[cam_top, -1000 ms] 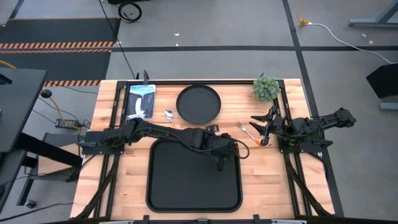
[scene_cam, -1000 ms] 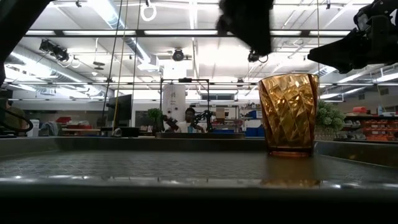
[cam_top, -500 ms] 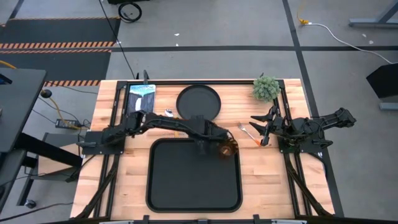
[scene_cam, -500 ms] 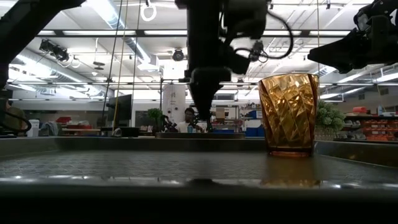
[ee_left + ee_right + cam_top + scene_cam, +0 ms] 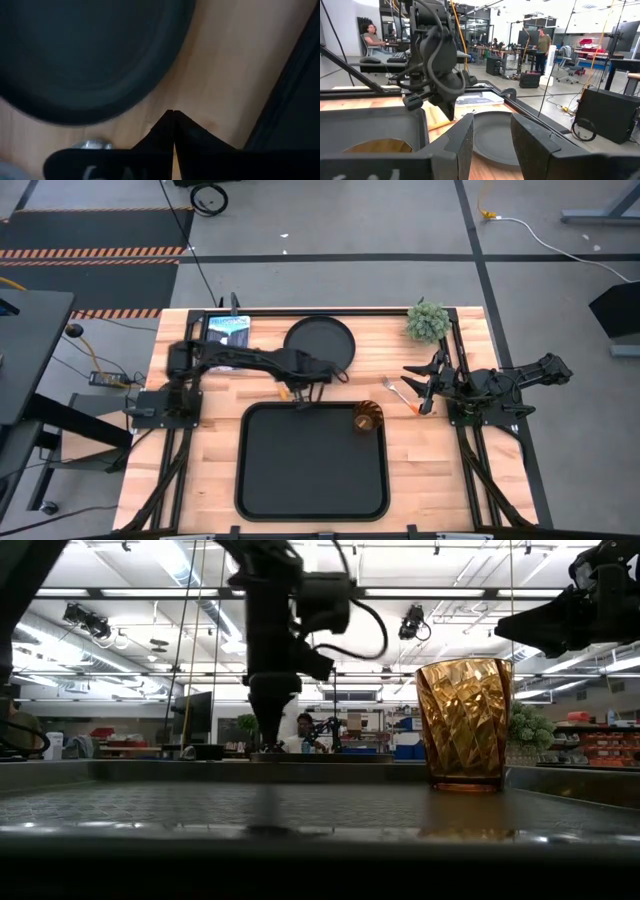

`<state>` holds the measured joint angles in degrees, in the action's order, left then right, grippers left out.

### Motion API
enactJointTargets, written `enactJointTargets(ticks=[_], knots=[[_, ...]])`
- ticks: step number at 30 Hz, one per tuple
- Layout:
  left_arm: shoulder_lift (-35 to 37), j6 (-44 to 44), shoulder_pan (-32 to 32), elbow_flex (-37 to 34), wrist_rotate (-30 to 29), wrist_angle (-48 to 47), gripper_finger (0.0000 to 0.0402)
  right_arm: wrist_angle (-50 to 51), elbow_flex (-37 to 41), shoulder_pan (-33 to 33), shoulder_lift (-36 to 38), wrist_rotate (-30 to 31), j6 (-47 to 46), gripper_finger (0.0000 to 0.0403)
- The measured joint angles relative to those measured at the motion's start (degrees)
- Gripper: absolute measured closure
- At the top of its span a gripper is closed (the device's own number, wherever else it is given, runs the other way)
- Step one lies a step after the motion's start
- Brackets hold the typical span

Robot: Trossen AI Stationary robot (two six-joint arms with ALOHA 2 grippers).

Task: Pick and place plate/cup/fork/spoon on tray
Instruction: Put the black plate on the black serving tray

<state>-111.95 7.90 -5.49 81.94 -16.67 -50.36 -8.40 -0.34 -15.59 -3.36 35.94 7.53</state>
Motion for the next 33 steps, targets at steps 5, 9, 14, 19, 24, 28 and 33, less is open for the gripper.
enactJointTargets(ticks=[5,9,14,19,24,28,33], knots=[[2.1,-4.4,-0.6,-3.8,-0.1,7.6,0.0371,-0.1,0.0,0.0,0.0,0.0,0.0,0.0266],[2.2,-8.0,0.7,-3.8,-1.9,11.5,0.0328,-0.1,0.0,0.0,0.0,0.0,0.0,0.0266],[1.8,-11.7,1.8,-3.8,-4.0,14.4,0.0263,-0.1,0.0,0.0,0.0,0.0,0.0,0.0266],[-1.7,-13.4,1.3,-3.8,-6.1,15.8,0.0229,-0.1,0.0,0.0,0.0,0.0,0.0,0.0266],[-4.1,-16.2,0.7,-3.8,-7.9,16.1,0.0226,-0.1,0.0,0.0,0.0,0.0,0.0,0.0266],[-5.1,-18.6,0.8,-3.8,-8.1,16.2,0.0241,-0.1,0.0,0.0,0.0,0.0,0.0,0.0266],[-5.1,-19.1,0.8,-3.8,-7.1,16.2,0.0294,-0.1,0.0,0.0,0.0,0.0,0.0,0.0266]])
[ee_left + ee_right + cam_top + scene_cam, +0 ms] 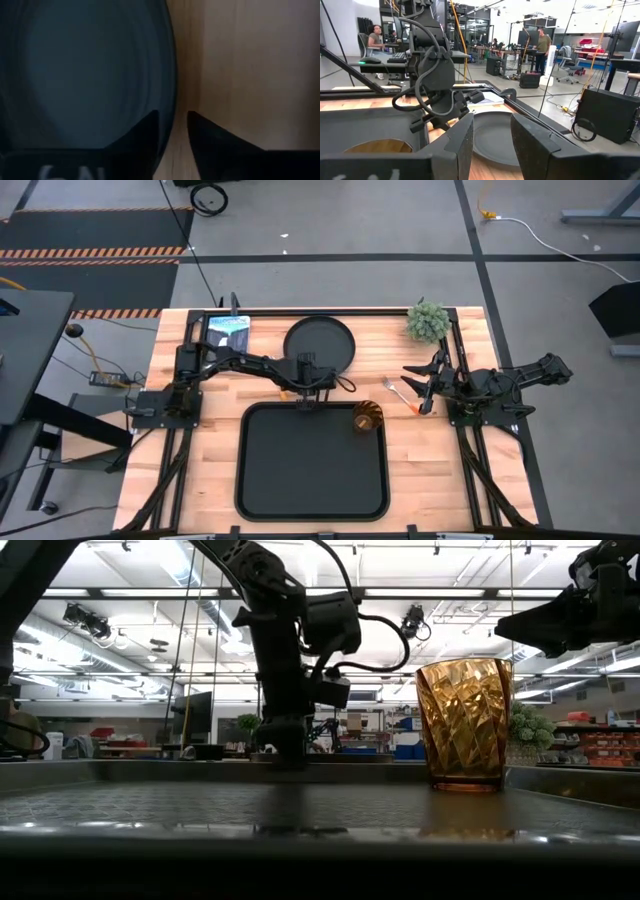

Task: Pick and place plate/cup/fork/spoon on tray
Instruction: Put the black plate on the black serving tray

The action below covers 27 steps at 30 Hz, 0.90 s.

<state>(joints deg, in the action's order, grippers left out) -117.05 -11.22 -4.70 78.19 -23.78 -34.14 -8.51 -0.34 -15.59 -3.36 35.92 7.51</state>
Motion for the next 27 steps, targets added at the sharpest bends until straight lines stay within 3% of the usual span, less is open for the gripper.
enactJointTargets(ticks=[6,13,16,22,27], knots=[[0.1,1.2,0.0,0.8,0.0,-1.3,0.0385,0.0,0.0,0.0,0.0,0.0,0.0,0.0266],[5.5,6.6,1.5,7.8,-1.2,-11.6,0.0388,-0.1,0.0,0.0,0.0,0.0,0.0,0.0266],[7.3,10.8,4.3,11.0,2.5,-14.6,0.0389,-0.4,0.0,0.0,0.0,0.0,0.0,0.0266],[7.4,27.2,11.4,17.8,15.6,-21.3,0.0386,-0.8,0.0,0.0,0.0,0.0,0.0,0.0266],[7.1,39.1,19.6,17.9,17.0,-22.4,0.0387,-0.9,0.0,0.0,0.0,0.0,0.0,0.0266]])
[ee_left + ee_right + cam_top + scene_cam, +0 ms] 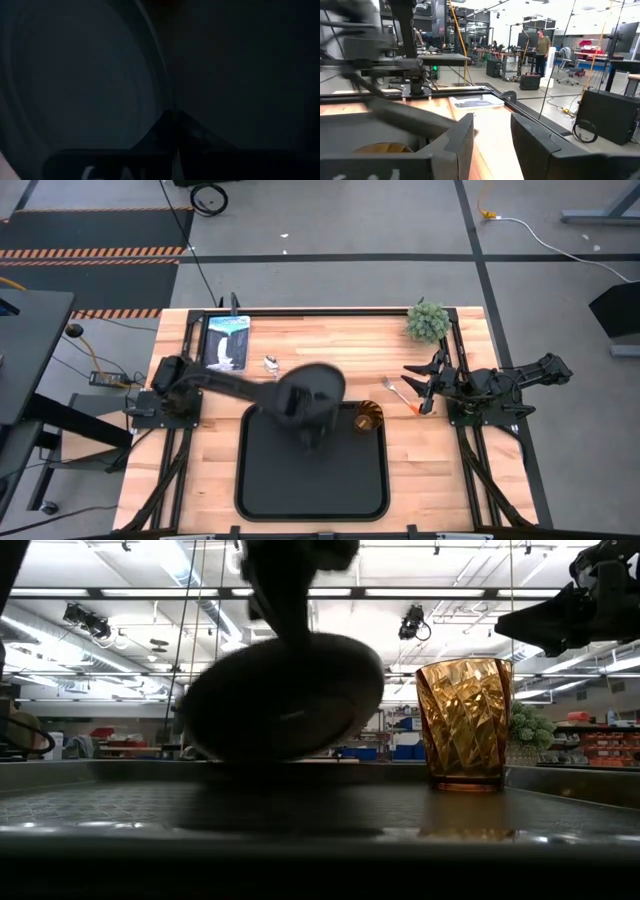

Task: Pick and place plate/cup/fork/spoon on tray
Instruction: Put the black plate on the black serving tray

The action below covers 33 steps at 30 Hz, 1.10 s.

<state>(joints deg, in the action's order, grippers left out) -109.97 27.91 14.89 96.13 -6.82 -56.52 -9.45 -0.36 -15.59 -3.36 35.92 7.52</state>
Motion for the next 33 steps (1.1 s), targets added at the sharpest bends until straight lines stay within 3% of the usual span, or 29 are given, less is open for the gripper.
enactJointTargets(ticks=[12,18,28,33], knots=[[-0.8,24.8,14.3,0.1,-4.2,5.2,0.0387,0.0,0.0,0.0,0.0,0.0,0.0,0.0266],[-4.8,28.7,17.4,0.1,-4.1,9.4,0.0387,-0.2,0.0,0.0,0.0,0.0,0.0,0.0266],[-8.2,31.2,17.3,0.1,-4.1,16.3,0.0385,-1.1,0.0,0.0,0.0,0.0,0.0,0.0266],[-8.2,32.1,16.8,0.1,-4.8,17.0,0.0339,-1.4,0.0,0.0,0.0,0.0,0.0,0.0266]])
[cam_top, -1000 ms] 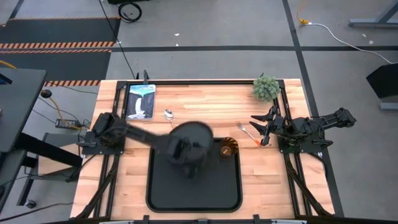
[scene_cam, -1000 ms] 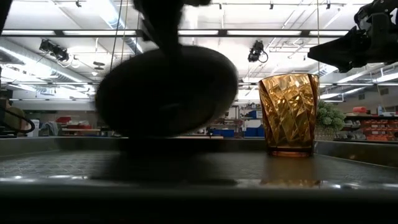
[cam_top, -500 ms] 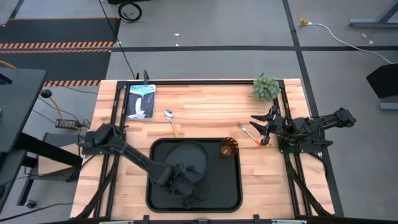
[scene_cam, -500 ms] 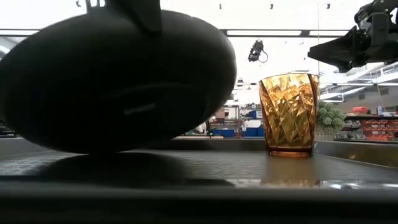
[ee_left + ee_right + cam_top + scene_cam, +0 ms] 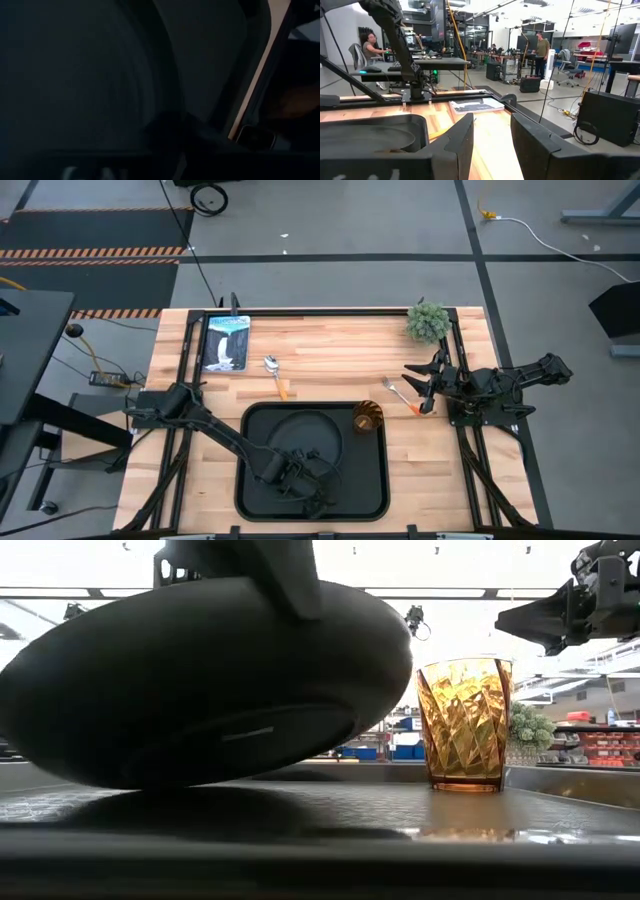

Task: Pick and place plate/cup/fork/spoon on tray
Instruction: Put the black plate on the black serving tray

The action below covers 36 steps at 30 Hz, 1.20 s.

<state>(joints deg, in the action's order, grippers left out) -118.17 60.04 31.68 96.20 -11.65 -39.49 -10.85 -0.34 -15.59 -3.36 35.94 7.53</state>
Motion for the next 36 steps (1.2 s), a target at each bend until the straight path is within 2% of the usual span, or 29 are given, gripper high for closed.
enactJointTargets(ticks=[6,8,11,14,20,24,26,29,36], knots=[[0.0,-0.5,-1.0,0.0,-0.4,2.1,0.0247,0.0,0.0,0.0,0.0,0.0,0.0,0.0266],[0.0,-1.0,-1.6,0.0,-0.5,2.8,0.0227,0.0,0.0,0.0,0.0,0.0,0.0,0.0266],[0.0,1.1,-2.7,0.0,-0.5,-0.8,0.0216,0.0,0.0,0.0,0.0,0.0,0.0,0.0266],[0.0,5.9,-3.9,0.0,-0.6,-10.0,0.0220,0.0,0.0,0.0,0.0,0.0,0.0,0.0266],[0.0,18.6,-5.3,0.0,-0.1,-34.7,0.0248,0.0,0.0,0.0,0.0,0.0,0.0,0.0266],[0.0,21.7,-6.0,-0.1,0.9,-48.3,0.0267,0.0,0.0,0.0,0.0,0.0,0.0,0.0266],[0.0,22.8,-6.6,-0.1,-0.2,-50.7,0.0276,0.0,0.0,0.0,0.0,0.0,0.0,0.0266],[0.1,21.5,-8.2,-1.7,-1.4,-48.9,0.0287,0.0,0.0,0.0,0.0,0.0,0.0,0.0266],[-0.3,18.5,-11.6,-10.6,2.3,-45.0,0.0312,0.0,0.0,0.0,0.0,0.0,0.0,0.0266]])
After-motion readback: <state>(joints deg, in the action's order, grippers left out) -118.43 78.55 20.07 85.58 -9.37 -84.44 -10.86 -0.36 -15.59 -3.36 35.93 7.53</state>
